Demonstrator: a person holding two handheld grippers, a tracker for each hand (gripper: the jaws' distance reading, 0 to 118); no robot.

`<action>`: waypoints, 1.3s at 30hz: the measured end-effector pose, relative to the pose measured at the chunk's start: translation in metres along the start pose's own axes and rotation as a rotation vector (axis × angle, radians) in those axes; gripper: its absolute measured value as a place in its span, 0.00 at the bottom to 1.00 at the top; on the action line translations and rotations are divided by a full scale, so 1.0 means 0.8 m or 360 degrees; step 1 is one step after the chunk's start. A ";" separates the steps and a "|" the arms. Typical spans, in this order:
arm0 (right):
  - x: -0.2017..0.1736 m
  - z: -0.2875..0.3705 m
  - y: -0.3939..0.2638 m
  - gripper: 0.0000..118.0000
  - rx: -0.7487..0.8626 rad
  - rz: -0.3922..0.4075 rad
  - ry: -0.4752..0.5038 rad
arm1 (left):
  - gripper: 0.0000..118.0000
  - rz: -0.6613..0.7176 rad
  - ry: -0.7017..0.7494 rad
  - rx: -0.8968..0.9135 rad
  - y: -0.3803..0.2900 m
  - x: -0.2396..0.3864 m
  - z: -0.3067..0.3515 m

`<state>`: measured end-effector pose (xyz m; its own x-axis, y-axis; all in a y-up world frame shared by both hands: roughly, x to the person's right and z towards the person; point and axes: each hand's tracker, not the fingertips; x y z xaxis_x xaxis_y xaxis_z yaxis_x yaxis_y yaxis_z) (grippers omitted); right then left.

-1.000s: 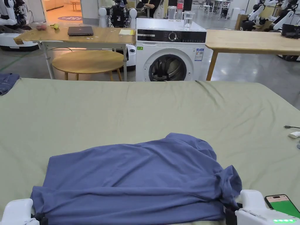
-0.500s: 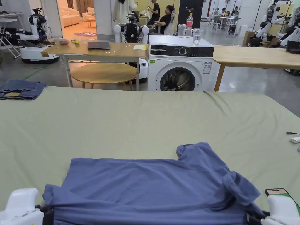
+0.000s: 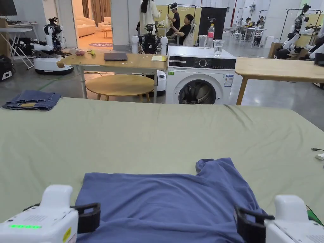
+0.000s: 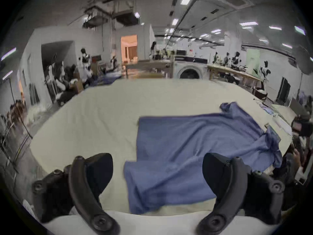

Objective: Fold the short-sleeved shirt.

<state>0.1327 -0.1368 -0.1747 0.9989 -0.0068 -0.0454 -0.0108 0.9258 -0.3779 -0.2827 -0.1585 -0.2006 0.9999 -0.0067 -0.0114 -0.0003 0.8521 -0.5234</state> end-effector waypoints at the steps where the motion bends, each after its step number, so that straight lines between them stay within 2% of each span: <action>1: -0.011 -0.002 0.010 0.69 0.0048 0.0021 0.0003 | 0.69 -0.0029 -0.0019 -0.0005 0.009 0.013 -0.002; 2: -0.020 -0.009 0.016 0.30 0.0055 0.0036 -0.0005 | 0.33 -0.0073 -0.0046 0.0015 0.014 0.024 -0.005; 3: -0.026 -0.014 0.018 0.00 0.0024 0.0032 -0.0005 | 0.00 -0.0089 -0.0026 0.0032 0.016 0.033 -0.007; 5: -0.035 -0.024 0.015 0.00 0.0067 0.0003 0.0010 | 0.00 -0.0103 -0.0033 0.0032 0.016 0.046 -0.009; 7: -0.036 -0.035 0.012 0.00 0.0053 0.0060 -0.0071 | 0.00 -0.0137 0.0027 0.0058 0.006 0.051 -0.013; 9: -0.027 -0.044 0.016 0.00 -0.0027 0.0042 0.0046 | 0.00 -0.0105 -0.0053 -0.0014 0.003 0.044 -0.019; 10: -0.039 -0.049 -0.001 0.00 -0.0033 0.0026 0.0062 | 0.00 -0.0111 -0.0036 -0.0010 0.002 0.041 -0.023; 12: -0.037 -0.062 -0.006 0.00 -0.0039 0.0058 0.0019 | 0.00 -0.0111 0.0005 -0.0024 0.000 0.036 -0.038; 15: -0.033 -0.079 -0.009 0.00 -0.0102 0.0000 0.0060 | 0.00 -0.0045 0.0015 -0.0061 0.005 0.019 -0.059; 17: -0.031 -0.100 -0.011 0.00 -0.0117 0.0008 0.0039 | 0.00 -0.0030 0.0040 -0.0094 0.010 0.008 -0.082; 18: -0.029 -0.106 -0.008 0.00 -0.0134 0.0012 0.0040 | 0.04 -0.0018 0.0046 -0.0106 0.014 0.003 -0.095; 19: -0.027 -0.117 -0.008 0.00 -0.0163 0.0005 0.0044 | 0.31 -0.0011 0.0057 -0.0115 0.018 -0.001 -0.109; 22: -0.023 -0.145 -0.009 0.00 -0.0199 0.0010 0.0023 | 0.75 0.0006 0.0122 -0.0115 0.035 -0.019 -0.155; 23: -0.019 -0.155 -0.009 0.00 -0.0221 0.0015 0.0018 | 1.00 0.0012 0.0116 -0.0117 0.044 -0.027 -0.175; 25: -0.011 -0.172 -0.008 0.00 -0.0247 0.0013 0.0006 | 0.98 0.0086 0.0061 -0.0246 0.062 -0.045 -0.224; 26: -0.005 -0.182 -0.008 0.00 -0.0261 0.0012 -0.0010 | 0.98 0.0128 0.0058 -0.0159 0.068 -0.053 -0.246; 27: 0.001 -0.190 -0.006 0.00 -0.0270 0.0005 -0.0024 | 0.98 0.0115 0.0119 -0.0288 0.078 -0.060 -0.276; 29: 0.019 -0.207 -0.001 0.00 -0.0293 -0.0030 -0.0046 | 0.97 0.0073 0.0167 -0.0352 0.085 -0.068 -0.324; 32: 0.051 -0.238 0.007 0.00 -0.0352 -0.0055 -0.0136 | 0.82 0.0010 0.0193 -0.0420 0.086 -0.066 -0.373; 33: 0.065 -0.255 0.011 0.00 -0.0381 -0.0070 -0.0148 | 0.69 -0.0024 0.0212 -0.0450 0.084 -0.062 -0.390; 34: 0.075 -0.266 0.014 0.02 -0.0407 -0.0078 -0.0166 | 0.64 -0.0054 0.0219 -0.0478 0.082 -0.059 -0.401; 35: 0.086 -0.284 0.019 0.13 -0.0434 -0.0076 -0.0194 | 0.55 -0.0078 0.0204 -0.0537 0.078 -0.057 -0.406; 36: 0.097 -0.301 0.024 0.46 -0.0466 -0.0088 -0.0212 | 0.14 -0.0088 0.0156 -0.0612 0.075 -0.055 -0.414; 37: 0.107 -0.319 0.030 0.78 -0.0485 -0.0109 -0.0218 | 0.00 -0.0074 0.0090 -0.0607 0.074 -0.052 -0.413; 38: 0.114 -0.333 0.034 0.99 -0.0488 -0.0128 -0.0228 | 0.00 -0.0099 0.0141 -0.0543 0.078 -0.052 -0.400; 39: 0.121 -0.352 0.037 1.00 -0.0502 -0.0139 -0.0241 | 0.00 -0.0109 0.0070 -0.0506 0.083 -0.052 -0.388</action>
<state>0.2168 -0.2164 -0.4512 0.9917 -0.0029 0.1285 0.0855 0.7617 -0.6423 -0.3288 -0.2640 -0.4997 0.9962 -0.0868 -0.0005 0.0556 0.6428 -0.7640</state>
